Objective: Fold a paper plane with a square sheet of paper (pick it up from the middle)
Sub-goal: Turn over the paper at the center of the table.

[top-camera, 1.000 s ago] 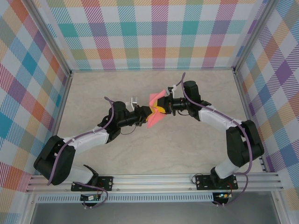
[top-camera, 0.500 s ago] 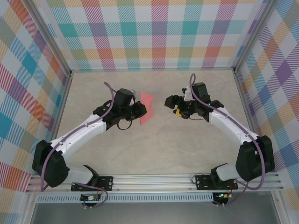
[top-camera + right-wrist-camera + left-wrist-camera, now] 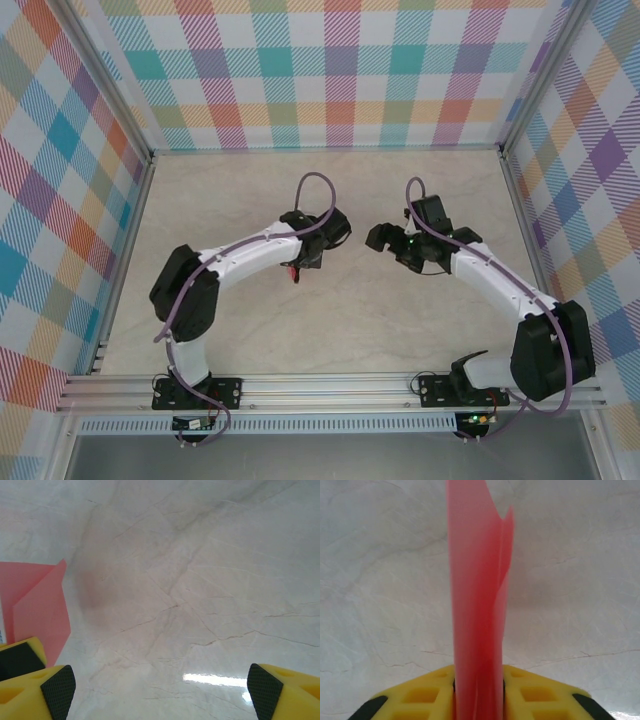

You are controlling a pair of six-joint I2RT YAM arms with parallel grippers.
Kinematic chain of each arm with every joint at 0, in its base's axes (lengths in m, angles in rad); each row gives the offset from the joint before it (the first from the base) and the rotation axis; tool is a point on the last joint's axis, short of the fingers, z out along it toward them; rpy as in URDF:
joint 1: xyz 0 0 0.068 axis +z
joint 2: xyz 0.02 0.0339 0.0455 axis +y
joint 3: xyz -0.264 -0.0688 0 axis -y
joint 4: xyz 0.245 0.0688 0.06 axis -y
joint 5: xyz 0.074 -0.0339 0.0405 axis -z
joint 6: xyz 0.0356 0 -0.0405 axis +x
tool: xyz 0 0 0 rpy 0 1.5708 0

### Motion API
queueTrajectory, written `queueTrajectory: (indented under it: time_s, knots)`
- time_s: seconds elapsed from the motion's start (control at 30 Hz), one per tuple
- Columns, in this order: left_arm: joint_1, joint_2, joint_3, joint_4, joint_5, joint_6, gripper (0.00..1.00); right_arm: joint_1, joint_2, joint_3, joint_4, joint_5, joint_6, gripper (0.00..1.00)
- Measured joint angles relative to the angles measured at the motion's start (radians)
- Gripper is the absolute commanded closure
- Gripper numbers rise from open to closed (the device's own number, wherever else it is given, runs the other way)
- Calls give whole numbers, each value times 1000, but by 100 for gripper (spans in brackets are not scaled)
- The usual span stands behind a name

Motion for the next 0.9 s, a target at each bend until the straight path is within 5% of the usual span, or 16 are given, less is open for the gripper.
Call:
queueTrajectory:
  time_s: [0.27, 0.47, 0.63, 0.9]
  knots:
    - [23, 67, -11, 211, 338, 10, 26, 0, -51, -40, -3, 40, 2, 9]
    - [132, -55, -134, 396, 602, -1, 12, 17, -54, -78, 36, 33, -8, 15]
    - [240, -228, -240, 464, 640, -25, 8, 150, -21, -77, 91, 32, -25, 29]
    - [390, -372, -446, 489, 592, -119, 8, 393, 264, 97, 145, 40, -20, 46]
